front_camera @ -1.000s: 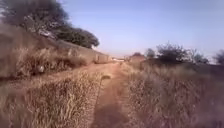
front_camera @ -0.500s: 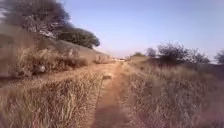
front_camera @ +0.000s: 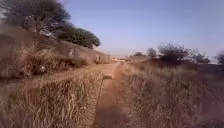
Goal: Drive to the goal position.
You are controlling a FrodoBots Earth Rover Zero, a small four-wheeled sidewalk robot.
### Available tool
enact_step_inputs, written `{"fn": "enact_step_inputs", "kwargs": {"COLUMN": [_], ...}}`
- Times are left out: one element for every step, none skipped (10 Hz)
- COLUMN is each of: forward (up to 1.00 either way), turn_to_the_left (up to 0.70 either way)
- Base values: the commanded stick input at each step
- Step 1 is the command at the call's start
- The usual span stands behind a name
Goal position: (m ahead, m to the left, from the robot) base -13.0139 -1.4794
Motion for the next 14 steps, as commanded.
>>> {"fn": "enact_step_inputs", "kwargs": {"forward": [0.00,0.00,0.00,0.00,0.00,0.00,0.00,0.00,0.00,0.00,0.00,0.00,0.00,0.00], "turn_to_the_left": [0.70,0.70,0.70,0.70,0.70,0.70,0.70,0.70,0.70,0.70,0.70,0.70,0.70,0.70]}}
